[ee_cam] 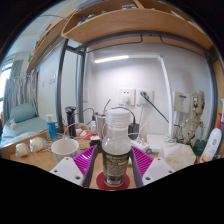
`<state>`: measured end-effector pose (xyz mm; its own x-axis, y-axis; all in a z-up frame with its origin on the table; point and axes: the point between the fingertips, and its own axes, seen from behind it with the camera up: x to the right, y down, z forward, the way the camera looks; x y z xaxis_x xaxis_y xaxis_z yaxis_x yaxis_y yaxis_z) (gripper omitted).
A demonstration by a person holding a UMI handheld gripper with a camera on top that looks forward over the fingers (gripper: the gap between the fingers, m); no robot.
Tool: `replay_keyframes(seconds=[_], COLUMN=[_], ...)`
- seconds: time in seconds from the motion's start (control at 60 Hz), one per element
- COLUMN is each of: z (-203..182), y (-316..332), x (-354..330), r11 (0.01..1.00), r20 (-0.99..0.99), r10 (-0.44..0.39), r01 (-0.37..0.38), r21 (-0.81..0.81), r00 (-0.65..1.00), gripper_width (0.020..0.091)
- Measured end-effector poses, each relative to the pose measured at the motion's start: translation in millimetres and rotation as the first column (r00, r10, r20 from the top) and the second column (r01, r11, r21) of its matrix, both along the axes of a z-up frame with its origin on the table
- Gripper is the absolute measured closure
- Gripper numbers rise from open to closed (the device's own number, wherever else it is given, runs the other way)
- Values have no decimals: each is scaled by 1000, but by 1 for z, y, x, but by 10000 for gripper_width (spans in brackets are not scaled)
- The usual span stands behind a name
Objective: Pour water
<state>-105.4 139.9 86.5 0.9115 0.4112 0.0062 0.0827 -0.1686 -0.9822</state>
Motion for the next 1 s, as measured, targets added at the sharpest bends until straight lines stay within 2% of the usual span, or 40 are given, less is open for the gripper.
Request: replay_keyframes(seconds=[0.1,0.167,0.467,0.733,1.0], z=[-1,-1,2,13,29], y=[-16,-32,-131,-199,-222], x=[6,16,72,92,141], r11=[999,998,969,970,939], r20=[-35,-39,-22,-40,-67], r10=[-13,-38,-244,-244,-338], r01=[12,37,242,244,342], r21=[-32,-47,-58,-23,44], r00=[999,998,970,969,939], gripper_width=[347,310,297,285,292])
